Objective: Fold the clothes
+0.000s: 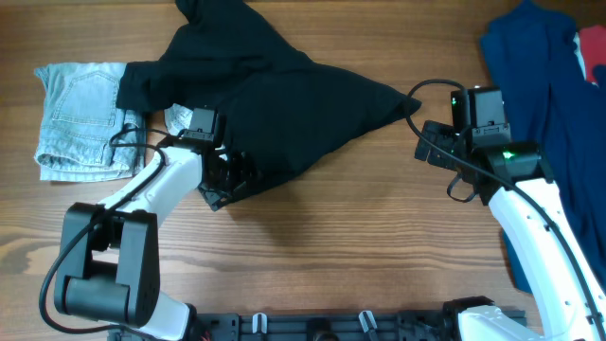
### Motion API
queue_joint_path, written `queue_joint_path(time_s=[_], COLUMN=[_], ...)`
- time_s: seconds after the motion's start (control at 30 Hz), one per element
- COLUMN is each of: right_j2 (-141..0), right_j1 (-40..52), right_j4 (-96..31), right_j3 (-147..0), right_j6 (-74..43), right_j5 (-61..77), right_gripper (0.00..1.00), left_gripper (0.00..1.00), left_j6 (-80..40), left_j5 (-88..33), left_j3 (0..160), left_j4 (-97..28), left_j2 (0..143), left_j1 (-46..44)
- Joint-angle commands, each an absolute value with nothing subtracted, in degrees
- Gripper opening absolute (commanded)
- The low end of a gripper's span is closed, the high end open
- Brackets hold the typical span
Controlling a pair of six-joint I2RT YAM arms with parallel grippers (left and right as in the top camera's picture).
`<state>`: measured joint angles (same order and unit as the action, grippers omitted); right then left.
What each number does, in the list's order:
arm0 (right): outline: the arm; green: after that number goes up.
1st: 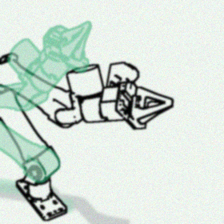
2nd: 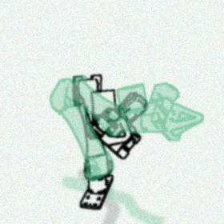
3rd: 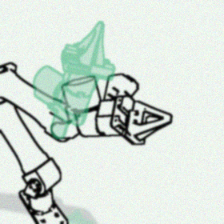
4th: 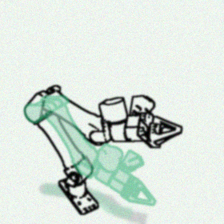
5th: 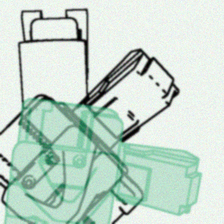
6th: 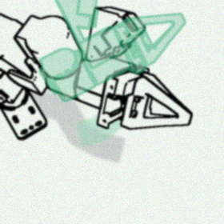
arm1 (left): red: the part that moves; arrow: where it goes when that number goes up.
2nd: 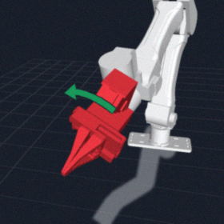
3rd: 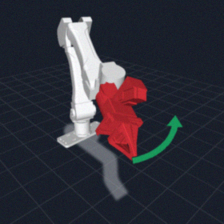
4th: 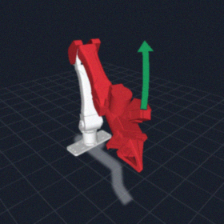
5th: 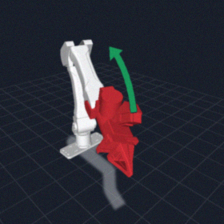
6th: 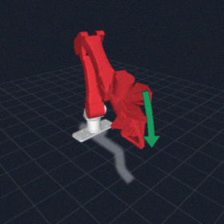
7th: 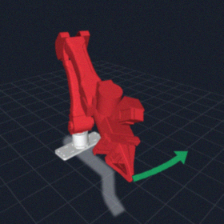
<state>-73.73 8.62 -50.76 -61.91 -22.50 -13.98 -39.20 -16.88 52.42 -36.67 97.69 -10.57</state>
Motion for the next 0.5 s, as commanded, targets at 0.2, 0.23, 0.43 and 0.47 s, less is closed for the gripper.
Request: queue_joint_path(time_s=[0.2,0.23,0.43,0.47], right_j2=[-74.04,-74.04,-74.04,-74.04], right_j1=[8.43,8.43,8.43,8.43], right_j4=[-50.63,-50.63,-50.65,-50.7], right_j3=[-62.15,-62.15,-62.15,-62.15], right_j6=[-22.55,-22.52,-22.55,-22.57], right_j5=[-13.52,-13.52,-13.52,-13.52], right_gripper=[1.0,1.0,1.0,1.0], left_gripper=[0.86,0.86,0.92,0.92], left_j6=[-39.51,-39.48,-36.67,-34.87], left_j5=[-14.06,-13.04,-7.81,-7.81], left_j3=[51.51,51.51,51.48,51.48], left_j4=[-44.47,-44.73,-39.53,-38.5], left_j2=[95.04,93.93,87.74,87.88], left_j1=[-9.74,-9.43,-9.15,-9.15])
